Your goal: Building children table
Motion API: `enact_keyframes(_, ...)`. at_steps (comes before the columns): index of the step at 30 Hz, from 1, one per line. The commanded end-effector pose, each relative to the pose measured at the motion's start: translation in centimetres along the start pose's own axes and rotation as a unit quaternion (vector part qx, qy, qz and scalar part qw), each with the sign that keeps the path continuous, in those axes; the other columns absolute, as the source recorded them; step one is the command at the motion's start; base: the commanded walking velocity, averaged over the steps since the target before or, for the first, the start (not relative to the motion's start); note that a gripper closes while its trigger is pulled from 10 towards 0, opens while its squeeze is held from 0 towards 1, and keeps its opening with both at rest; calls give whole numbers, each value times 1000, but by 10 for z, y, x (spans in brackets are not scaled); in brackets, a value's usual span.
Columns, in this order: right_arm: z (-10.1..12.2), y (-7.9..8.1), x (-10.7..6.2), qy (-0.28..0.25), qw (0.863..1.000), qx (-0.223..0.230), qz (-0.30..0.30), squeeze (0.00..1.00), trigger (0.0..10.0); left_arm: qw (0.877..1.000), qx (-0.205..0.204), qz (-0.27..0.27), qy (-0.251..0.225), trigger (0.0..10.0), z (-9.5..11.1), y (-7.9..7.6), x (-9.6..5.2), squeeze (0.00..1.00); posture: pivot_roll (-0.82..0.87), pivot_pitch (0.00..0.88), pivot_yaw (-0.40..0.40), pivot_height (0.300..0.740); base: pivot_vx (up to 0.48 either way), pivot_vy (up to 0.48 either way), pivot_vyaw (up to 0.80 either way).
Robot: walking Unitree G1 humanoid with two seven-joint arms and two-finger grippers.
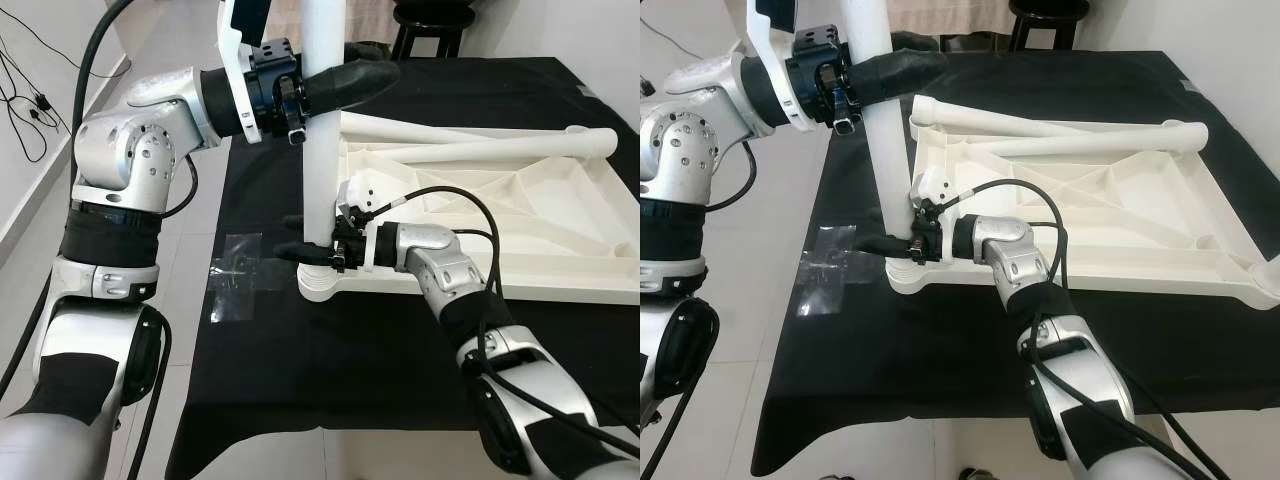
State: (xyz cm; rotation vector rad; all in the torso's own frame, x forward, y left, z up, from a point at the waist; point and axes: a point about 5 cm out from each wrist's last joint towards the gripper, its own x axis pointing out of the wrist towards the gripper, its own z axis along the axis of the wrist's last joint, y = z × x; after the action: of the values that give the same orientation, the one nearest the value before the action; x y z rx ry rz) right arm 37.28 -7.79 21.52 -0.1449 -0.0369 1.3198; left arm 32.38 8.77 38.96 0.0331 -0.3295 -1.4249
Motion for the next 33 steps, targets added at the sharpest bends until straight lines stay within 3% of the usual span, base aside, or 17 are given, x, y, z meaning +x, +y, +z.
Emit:
enact_keyframes(1, 5, 1, 6, -15, 1000, 9, 5, 0, 0, 999, -10, -51, -1, 2706, -5, -9, 11, 1000, 96, 174, -2, 740, 0, 0, 0)
enact_keyframes(2, 5, 1, 6, -15, 1000, 9, 5, 0, 0, 999, -10, -51, -1, 2706, -5, -9, 11, 1000, 96, 174, -2, 740, 0, 0, 0)
enact_keyframes(3, 4, 0, 3, -23, 1000, 4, 0, 0, 0, 999, -13, -46, -6, 8706, -5, -9, 11, 1000, 93, 172, -4, 740, 0, 0, 0)
enact_keyframes(4, 3, -1, -1, -23, 1000, -1, -15, 0, 0, 999, -13, -38, -9, 10000, -5, -7, 11, 1000, 93, 172, -4, 740, 0, 0, 0)
enact_keyframes(8, -4, -4, -5, -10, 997, -1, -71, 0, 0, 1000, -13, -27, -10, 10000, -5, -6, 9, 1000, 81, 170, -14, 740, 0, 0, 0)
enact_keyframes(10, -29, 3, 0, 28, 967, 42, -248, 0, 0, 1000, -11, 0, -9, 10000, -1, -4, -6, 1000, 67, 171, -24, 740, 0, 0, 0)
enact_keyframes(11, -29, 3, 0, 28, 967, 42, -248, 0, 0, 1000, -11, 0, -9, 10000, -1, -4, -6, 1000, 67, 171, -24, 740, 0, 0, 0)
enact_keyframes(12, -44, 15, 0, 37, 921, 74, -380, 0, 0, 1000, -16, 10, -8, 10000, 2, -4, -16, 1000, 73, 174, -27, 740, 0, 0, 0)
enact_keyframes(13, -52, 24, -7, 47, 874, 97, -475, 0, 0, 1000, -19, 16, -7, 10000, 3, -5, -23, 204, 73, 174, -27, 740, 0, 0, 0)
enact_keyframes(14, -52, 24, -7, 47, 874, 97, -475, 0, 0, 1000, -19, 16, -7, 10000, 3, -5, -23, 204, 73, 174, -27, 740, 0, 0, 0)
enact_keyframes(16, -66, 63, 9, 42, 851, 139, -505, 0, 0, 998, -62, -21, -15, 10000, 8, -25, -58, 0, 72, 181, -4, 740, 0, 0, 0)
enact_keyframes(26, -45, 40, 37, 3, 881, 109, -460, 0, 0, 996, -71, 21, 54, 10000, -10, -62, -110, 0, 115, 147, -43, 740, 0, 0, 0)
enact_keyframes(27, -41, 40, 35, 6, 875, 106, -472, 0, 1961, 995, -72, 51, 50, 10000, -13, -65, -120, 0, 113, 144, -46, 740, 0, 0, 0)
enact_keyframes(28, -41, 40, 35, 6, 875, 106, -472, 0, 1961, 995, -72, 51, 50, 10000, -13, -65, -120, 0, 113, 144, -46, 740, 0, 0, 0)
enact_keyframes(29, -39, 41, 34, 9, 870, 108, -481, 0, 10000, 993, -74, 81, 49, 10000, -20, -67, -128, 0, 112, 141, -46, 740, 0, 0, 0)
enact_keyframes(32, -35, 46, 32, -1, 870, 120, -478, 0, 10000, 988, -84, 123, 49, 10000, -32, -73, -136, 0, 112, 134, -47, 740, 0, 0, 0)
enact_keyframes(33, -31, 48, 32, -23, 879, 125, -459, 1000, 10000, 984, -91, 146, 47, 10000, -42, -75, -138, 0, 114, 129, -48, 740, 0, 0, 0)
